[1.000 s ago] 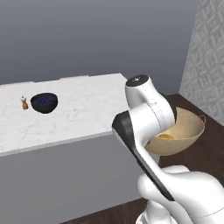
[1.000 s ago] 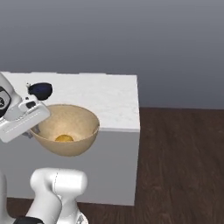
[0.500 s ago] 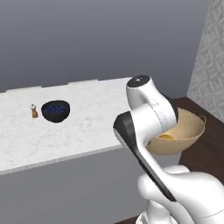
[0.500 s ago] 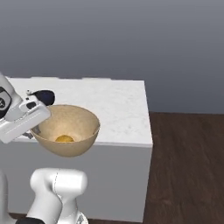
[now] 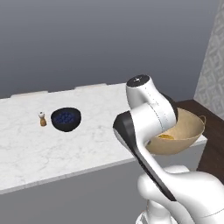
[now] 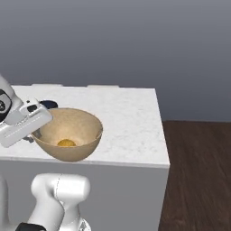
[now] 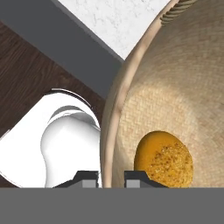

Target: Open the cabinet, pick up the bread from the cabinet and place it in the basket. Then move the basket to the dining counter.

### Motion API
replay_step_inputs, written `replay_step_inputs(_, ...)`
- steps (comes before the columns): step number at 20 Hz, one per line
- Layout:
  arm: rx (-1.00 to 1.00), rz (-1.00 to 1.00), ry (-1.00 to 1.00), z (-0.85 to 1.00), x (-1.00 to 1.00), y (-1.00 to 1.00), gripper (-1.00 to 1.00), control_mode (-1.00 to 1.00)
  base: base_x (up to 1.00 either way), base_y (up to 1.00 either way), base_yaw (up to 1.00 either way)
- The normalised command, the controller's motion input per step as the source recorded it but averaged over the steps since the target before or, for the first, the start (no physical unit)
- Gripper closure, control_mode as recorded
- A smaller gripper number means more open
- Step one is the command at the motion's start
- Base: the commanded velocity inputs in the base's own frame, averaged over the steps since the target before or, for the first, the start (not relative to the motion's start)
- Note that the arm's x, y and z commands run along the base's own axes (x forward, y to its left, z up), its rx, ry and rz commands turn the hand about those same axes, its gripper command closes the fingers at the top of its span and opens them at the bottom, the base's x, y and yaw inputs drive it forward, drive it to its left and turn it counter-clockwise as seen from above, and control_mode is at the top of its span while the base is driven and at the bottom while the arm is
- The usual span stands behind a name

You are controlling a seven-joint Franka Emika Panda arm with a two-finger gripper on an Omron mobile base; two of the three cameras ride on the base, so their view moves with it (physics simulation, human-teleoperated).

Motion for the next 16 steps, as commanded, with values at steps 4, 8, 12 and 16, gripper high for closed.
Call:
replay_step_inputs(4,0.0,0.0,0.0,0.0,0.0,0.0,1.0,1.0,0.45,0.32,0.0)
replay_step_inputs(8,0.0,0.0,0.0,0.0,0.0,0.0,1.0,1.0,0.44,0.24,0.0)
replay_step_inputs(12,0.0,0.0,0.0,0.0,0.38,0.04,1.0,-1.0,0.0,0.0,0.0)
replay_step_inputs(16,0.0,0.04,0.0,-0.05,0.73,0.0,1.0,-1.0,0.0,0.0,0.0)
